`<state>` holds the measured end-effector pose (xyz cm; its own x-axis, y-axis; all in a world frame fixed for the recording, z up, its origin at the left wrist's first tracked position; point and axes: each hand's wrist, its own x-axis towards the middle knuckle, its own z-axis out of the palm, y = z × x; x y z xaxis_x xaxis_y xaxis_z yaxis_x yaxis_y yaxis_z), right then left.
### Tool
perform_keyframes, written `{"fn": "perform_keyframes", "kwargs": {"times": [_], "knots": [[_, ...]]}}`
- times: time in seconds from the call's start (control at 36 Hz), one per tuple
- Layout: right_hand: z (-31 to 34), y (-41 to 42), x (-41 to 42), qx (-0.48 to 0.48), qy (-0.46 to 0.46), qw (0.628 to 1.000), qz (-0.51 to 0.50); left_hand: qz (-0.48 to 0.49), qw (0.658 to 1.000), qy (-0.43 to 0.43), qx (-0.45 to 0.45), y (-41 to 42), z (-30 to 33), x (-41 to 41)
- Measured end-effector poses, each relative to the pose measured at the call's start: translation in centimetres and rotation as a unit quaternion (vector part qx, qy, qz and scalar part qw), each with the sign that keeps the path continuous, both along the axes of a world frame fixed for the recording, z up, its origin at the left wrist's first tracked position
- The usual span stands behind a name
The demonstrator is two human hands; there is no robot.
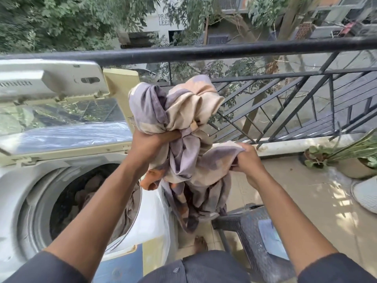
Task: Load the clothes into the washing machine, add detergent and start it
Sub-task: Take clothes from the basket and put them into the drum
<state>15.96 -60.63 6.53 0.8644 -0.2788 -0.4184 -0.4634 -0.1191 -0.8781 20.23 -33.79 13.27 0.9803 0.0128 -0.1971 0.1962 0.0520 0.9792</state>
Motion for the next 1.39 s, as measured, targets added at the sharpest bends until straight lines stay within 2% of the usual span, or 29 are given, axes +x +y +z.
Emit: {"fn": "perform_keyframes", "kwargs": {"times": [0.19, 0.39, 0.47, 0.53, 0.61, 0.72, 0.78, 0.83, 0.89, 0.94, 1.0, 1.06, 1.08, 1.14, 1.25, 1.39], "knots": [[8.6, 0.3, -0.1, 0.127, -0.149, 0.981, -0.003, 0.001, 0.999, -0.013, 0.050, 0.1, -1.1, -0.8], [11.4, 3.2, -1.3, 0.276, -0.221, 0.933, 0.066, 0.030, 0.999, 0.004, 0.029, -0.6, -1.4, -1.8], [11.8, 5.2, -1.5, 0.283, -0.234, 0.924, 0.111, -0.085, 0.996, 0.003, -0.027, -0.6, -0.5, -2.3], [11.9, 6.2, -1.8, 0.293, -0.240, 0.917, 0.127, -0.161, 0.986, -0.008, -0.029, -0.4, -0.1, -2.6], [11.8, 7.1, -1.9, 0.267, -0.248, 0.914, 0.176, -0.204, 0.979, -0.023, 0.006, -0.5, 0.1, -3.2], [12.0, 8.1, -2.0, 0.193, -0.268, 0.914, 0.236, -0.187, 0.979, -0.055, 0.063, -1.7, -0.3, -4.1], [12.1, 8.3, -2.0, 0.163, -0.272, 0.912, 0.261, -0.122, 0.988, -0.072, 0.065, -2.4, -0.7, -4.3], [12.0, 8.0, -1.8, 0.132, -0.262, 0.914, 0.282, -0.023, 0.996, -0.053, 0.065, -2.9, -1.1, -4.3], [12.1, 7.2, -1.6, 0.094, -0.261, 0.915, 0.292, 0.035, 0.996, -0.033, 0.080, -3.0, -1.6, -3.9], [11.9, 6.2, -1.2, 0.093, -0.259, 0.929, 0.247, 0.048, 0.994, -0.025, 0.093, -2.8, -1.8, -3.3], [10.8, 5.4, -1.0, 0.076, -0.260, 0.950, 0.157, 0.049, 0.995, -0.038, 0.084, -2.8, -1.4, -2.9], [8.5, 4.5, -0.7, 0.007, -0.239, 0.966, 0.099, 0.053, 0.994, -0.065, 0.073, -2.9, -0.7, -2.7], [7.0, 3.9, -0.7, -0.038, -0.212, 0.971, 0.105, 0.057, 0.993, -0.076, 0.068, -2.9, -0.2, -2.6], [3.8, 2.8, -1.0, -0.104, -0.124, 0.969, 0.185, 0.070, 0.991, -0.096, 0.057, -3.1, 0.7, -2.4], [-3.4, 2.2, -2.3, -0.188, 0.055, 0.915, 0.353, 0.074, 0.991, -0.105, 0.044, -3.3, 2.7, -2.1], [-9.0, 4.0, -4.0, -0.264, 0.193, 0.868, 0.373, 0.092, 0.989, -0.116, 0.016, -3.3, 4.3, -1.9]]}}
